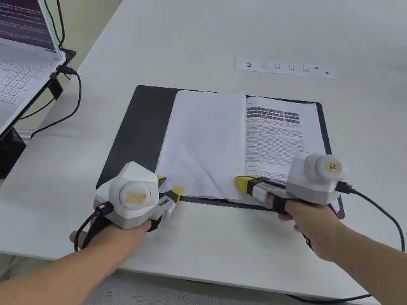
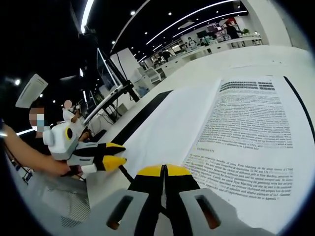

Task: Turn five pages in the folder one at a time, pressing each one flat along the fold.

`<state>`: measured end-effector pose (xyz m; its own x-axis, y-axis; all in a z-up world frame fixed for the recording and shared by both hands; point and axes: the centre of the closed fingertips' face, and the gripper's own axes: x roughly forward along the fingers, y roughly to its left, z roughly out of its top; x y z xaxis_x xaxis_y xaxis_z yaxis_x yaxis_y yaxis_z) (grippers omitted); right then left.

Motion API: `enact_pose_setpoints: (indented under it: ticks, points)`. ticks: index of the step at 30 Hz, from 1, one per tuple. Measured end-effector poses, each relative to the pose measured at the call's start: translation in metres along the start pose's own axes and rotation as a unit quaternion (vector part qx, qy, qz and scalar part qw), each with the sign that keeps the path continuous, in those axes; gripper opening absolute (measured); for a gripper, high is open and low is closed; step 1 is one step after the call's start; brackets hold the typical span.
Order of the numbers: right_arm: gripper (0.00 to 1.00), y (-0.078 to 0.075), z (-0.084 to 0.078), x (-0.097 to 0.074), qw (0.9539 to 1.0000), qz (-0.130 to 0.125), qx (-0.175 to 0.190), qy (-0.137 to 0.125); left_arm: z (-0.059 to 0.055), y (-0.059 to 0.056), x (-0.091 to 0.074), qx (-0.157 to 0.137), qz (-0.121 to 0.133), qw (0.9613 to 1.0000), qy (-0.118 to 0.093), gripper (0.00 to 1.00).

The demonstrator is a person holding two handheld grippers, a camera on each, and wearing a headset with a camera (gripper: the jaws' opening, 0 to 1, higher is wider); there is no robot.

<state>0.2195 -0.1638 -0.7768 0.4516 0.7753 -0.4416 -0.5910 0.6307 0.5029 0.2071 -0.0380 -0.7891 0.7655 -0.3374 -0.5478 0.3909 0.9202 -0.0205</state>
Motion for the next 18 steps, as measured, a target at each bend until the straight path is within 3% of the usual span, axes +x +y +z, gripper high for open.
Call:
enact_pose_setpoints:
  ticks: [12,13,14,15,18]
  points:
    - [0.0,0.021,-0.031,-0.017,0.9993,0.014,0.033,0.01,0.0,0.0,0.0,-0.002,0.001,1.0,0.005,0.23]
    - [0.0,0.023,-0.038,-0.019,0.9986,0.016,0.045,0.022,0.0,0.0,0.0,-0.004,0.002,1.0,0.005,0.23]
    - [0.0,0.022,-0.047,-0.02,0.9982,0.01,0.039,0.043,0.0,0.0,0.0,-0.004,0.002,1.0,0.006,0.23]
    - [0.0,0.026,-0.052,-0.02,0.9985,0.014,0.024,0.047,0.0,0.0,0.0,-0.003,0.002,1.0,0.007,0.23]
    - [0.0,0.039,-0.05,-0.025,0.9983,0.027,0.04,0.033,0.0,0.0,0.0,-0.006,0.003,0.9999,0.009,0.23]
